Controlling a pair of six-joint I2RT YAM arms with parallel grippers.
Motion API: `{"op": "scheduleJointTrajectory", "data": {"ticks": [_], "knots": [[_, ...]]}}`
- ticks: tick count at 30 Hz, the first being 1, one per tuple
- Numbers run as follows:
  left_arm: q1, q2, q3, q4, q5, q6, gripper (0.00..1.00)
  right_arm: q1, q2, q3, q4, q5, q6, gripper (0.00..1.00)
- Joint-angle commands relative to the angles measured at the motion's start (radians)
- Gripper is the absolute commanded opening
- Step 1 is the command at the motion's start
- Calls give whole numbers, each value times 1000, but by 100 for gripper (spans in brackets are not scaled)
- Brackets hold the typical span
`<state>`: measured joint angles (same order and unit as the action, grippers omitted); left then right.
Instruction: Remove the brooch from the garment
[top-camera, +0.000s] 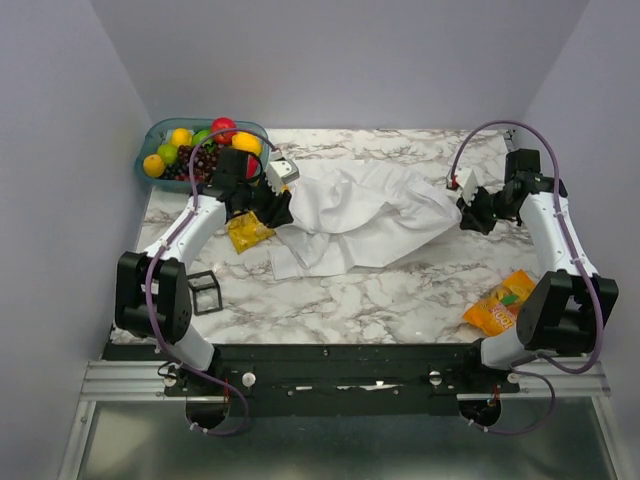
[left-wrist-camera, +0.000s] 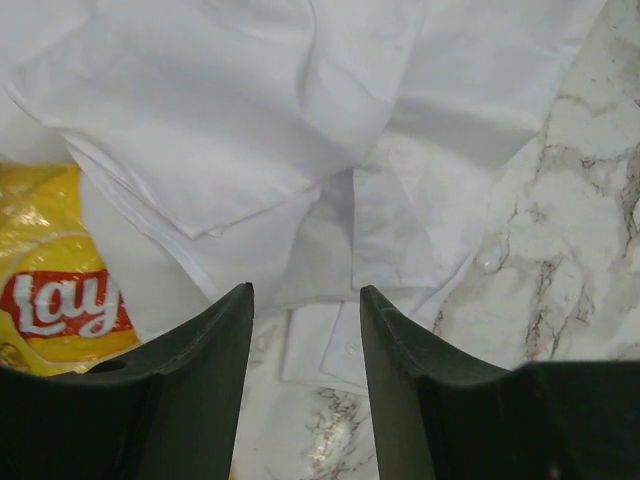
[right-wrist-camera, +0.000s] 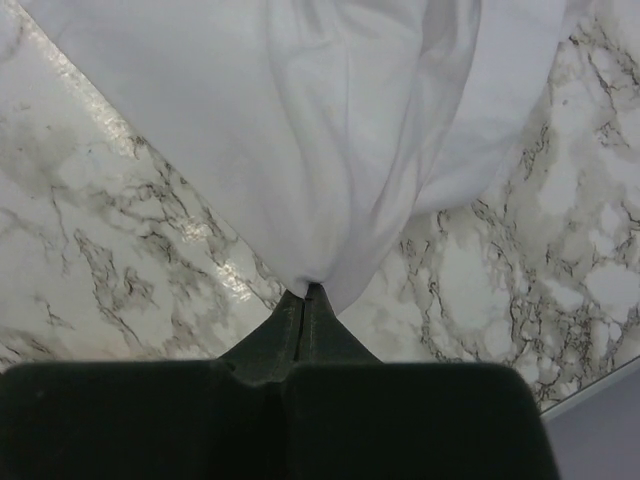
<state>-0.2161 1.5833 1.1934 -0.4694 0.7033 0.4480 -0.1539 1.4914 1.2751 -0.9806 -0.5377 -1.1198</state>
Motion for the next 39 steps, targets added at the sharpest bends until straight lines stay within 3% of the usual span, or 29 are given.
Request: {"op": "scheduleJointTrajectory", "data": {"ticks": [1, 7, 10, 15, 20, 24, 27, 29, 32, 39], "knots": [[-38, 49, 104, 83, -8, 177, 56, 1, 42, 98, 13, -7, 9, 1], [-129, 118, 120, 23, -27, 571, 54, 1, 89, 185, 5, -50, 43, 1], [-167, 159, 110, 83, -40, 598, 52, -1, 102, 199, -10, -62, 49, 1], [-180, 143, 65, 146, -189, 641, 48, 1, 105, 224, -23, -88, 67, 1], [-135, 76, 3, 66, -250, 733, 51, -1, 112, 240, -12, -105, 101, 2], [-112, 95, 23, 138, -312, 582, 51, 1, 115, 241, 11, -107, 132, 2], [-69, 150, 122, 135, -343, 312, 53, -1, 115, 244, 20, -114, 152, 2], [-10, 228, 269, 72, -321, 68, 55, 1, 115, 244, 22, -113, 160, 2], [70, 331, 448, -90, -190, -204, 56, -1, 109, 244, 23, -113, 164, 2], [93, 348, 426, -141, -84, -409, 57, -1, 106, 241, 33, -114, 178, 2]]}}
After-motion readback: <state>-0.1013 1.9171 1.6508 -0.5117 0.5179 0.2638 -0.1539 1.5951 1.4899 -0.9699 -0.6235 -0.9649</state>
